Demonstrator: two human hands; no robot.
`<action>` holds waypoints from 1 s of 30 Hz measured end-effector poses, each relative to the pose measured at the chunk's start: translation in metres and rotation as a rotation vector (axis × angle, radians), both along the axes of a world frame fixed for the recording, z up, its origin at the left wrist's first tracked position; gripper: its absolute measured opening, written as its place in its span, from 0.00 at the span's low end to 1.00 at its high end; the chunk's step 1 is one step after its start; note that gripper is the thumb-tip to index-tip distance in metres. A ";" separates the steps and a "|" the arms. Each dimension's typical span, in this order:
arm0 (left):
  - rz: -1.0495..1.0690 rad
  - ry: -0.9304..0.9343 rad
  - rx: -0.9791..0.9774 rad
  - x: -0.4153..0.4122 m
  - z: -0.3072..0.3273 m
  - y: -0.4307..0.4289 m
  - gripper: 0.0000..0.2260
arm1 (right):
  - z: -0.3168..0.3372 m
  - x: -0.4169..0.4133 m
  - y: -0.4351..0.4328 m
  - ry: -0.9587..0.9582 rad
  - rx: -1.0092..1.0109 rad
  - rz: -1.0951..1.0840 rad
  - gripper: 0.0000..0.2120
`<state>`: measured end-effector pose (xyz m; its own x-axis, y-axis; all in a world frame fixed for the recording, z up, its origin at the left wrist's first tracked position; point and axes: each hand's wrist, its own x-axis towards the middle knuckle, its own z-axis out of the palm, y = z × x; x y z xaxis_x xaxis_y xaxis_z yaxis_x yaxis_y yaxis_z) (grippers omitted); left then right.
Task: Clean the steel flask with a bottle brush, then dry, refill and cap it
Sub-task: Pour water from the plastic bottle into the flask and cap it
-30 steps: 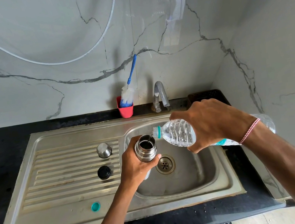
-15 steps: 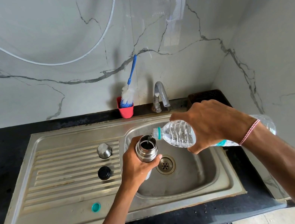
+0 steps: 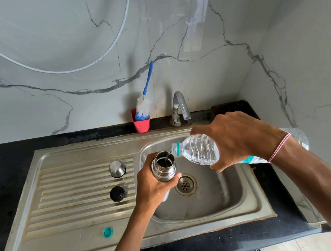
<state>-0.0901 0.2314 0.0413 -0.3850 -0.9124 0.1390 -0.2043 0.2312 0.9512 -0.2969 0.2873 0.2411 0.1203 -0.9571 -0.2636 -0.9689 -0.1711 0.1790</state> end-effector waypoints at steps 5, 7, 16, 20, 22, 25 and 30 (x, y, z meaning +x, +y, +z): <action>-0.001 -0.001 -0.004 -0.001 0.001 0.000 0.29 | 0.000 -0.001 0.000 -0.001 -0.006 -0.005 0.43; -0.004 0.000 0.002 -0.001 0.000 0.000 0.29 | -0.001 -0.001 0.000 -0.001 -0.007 -0.005 0.43; -0.014 -0.002 0.007 0.000 -0.001 0.000 0.29 | -0.002 -0.002 0.000 0.004 -0.008 -0.011 0.44; -0.011 0.000 0.009 0.000 0.000 0.000 0.29 | -0.001 -0.001 0.001 0.000 -0.008 -0.001 0.44; -0.011 -0.001 0.008 0.000 0.000 0.000 0.29 | -0.001 -0.001 0.001 0.000 -0.006 -0.002 0.44; -0.008 0.002 0.010 0.000 -0.001 0.000 0.29 | -0.001 -0.001 0.001 0.000 -0.006 -0.001 0.44; -0.006 0.009 0.008 -0.001 0.000 0.001 0.29 | 0.000 -0.001 0.002 0.002 -0.015 0.016 0.44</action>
<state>-0.0906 0.2329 0.0411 -0.3893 -0.9111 0.1356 -0.1939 0.2250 0.9549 -0.2980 0.2892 0.2410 0.1350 -0.9590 -0.2491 -0.9658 -0.1836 0.1833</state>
